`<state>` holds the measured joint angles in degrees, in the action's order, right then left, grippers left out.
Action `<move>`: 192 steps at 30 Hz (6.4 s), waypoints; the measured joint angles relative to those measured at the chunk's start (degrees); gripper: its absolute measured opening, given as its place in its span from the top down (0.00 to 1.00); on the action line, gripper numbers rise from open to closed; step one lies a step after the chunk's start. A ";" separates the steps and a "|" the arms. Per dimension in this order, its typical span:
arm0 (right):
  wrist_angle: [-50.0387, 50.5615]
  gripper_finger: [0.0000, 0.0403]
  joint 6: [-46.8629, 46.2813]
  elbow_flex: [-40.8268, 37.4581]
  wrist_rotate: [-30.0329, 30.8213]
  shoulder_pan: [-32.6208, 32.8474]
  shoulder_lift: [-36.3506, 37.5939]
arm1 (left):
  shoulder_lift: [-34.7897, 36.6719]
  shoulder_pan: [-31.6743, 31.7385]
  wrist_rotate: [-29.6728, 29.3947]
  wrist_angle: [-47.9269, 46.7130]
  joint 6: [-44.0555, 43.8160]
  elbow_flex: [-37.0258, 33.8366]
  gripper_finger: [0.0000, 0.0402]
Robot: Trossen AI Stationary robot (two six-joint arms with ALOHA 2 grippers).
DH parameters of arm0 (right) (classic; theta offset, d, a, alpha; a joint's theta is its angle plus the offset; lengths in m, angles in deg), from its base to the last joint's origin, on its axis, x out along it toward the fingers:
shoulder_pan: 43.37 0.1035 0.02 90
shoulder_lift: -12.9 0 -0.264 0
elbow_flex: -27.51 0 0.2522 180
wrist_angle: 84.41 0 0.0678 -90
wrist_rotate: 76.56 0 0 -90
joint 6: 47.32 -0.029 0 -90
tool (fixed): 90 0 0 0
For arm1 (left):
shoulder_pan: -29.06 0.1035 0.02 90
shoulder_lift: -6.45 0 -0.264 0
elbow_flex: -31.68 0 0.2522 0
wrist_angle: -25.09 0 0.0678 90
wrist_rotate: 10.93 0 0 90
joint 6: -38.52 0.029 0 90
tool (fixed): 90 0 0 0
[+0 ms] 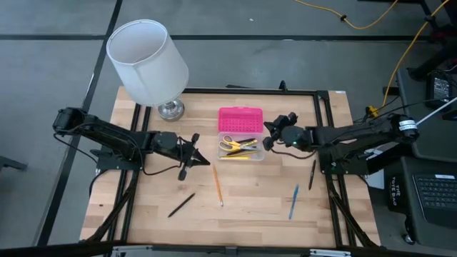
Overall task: Pick & place school supplies into a supply box
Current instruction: Put the black pen into the pink supply box
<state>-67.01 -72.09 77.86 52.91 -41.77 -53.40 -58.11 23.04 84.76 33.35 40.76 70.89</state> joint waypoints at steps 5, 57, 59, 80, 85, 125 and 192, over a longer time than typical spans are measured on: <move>10.82 0.99 -6.79 7.92 0.02 0.00 -4.10 | -0.02 0.00 0.00 0.00 -2.14 0.00 0.99; 57.08 0.97 -49.86 20.01 -18.25 -24.70 -7.50 | -0.04 0.00 -0.09 0.04 -4.04 0.00 0.99; 57.34 0.97 -49.86 20.01 -18.24 -25.26 -7.50 | -0.04 0.00 -0.09 0.04 -4.04 0.00 0.99; 57.36 0.95 -45.16 20.00 -21.18 -30.34 -7.48 | -0.04 0.01 -0.76 0.05 -4.04 0.00 1.00; 57.35 0.87 -43.06 19.99 -21.17 -30.34 -7.48 | -0.04 0.00 -0.76 0.04 -4.04 0.00 1.00; 27.84 0.77 -57.77 -3.66 -26.08 -34.64 -7.87 | -0.04 0.01 -0.72 0.04 -4.04 0.00 0.98; 26.97 0.87 -30.50 -2.40 -25.19 -35.91 -17.29 | -0.04 0.02 -0.72 0.04 -4.04 0.00 0.99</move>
<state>-40.04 -102.58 75.46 27.73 -77.68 -70.69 -58.15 23.06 84.04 33.40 36.71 70.89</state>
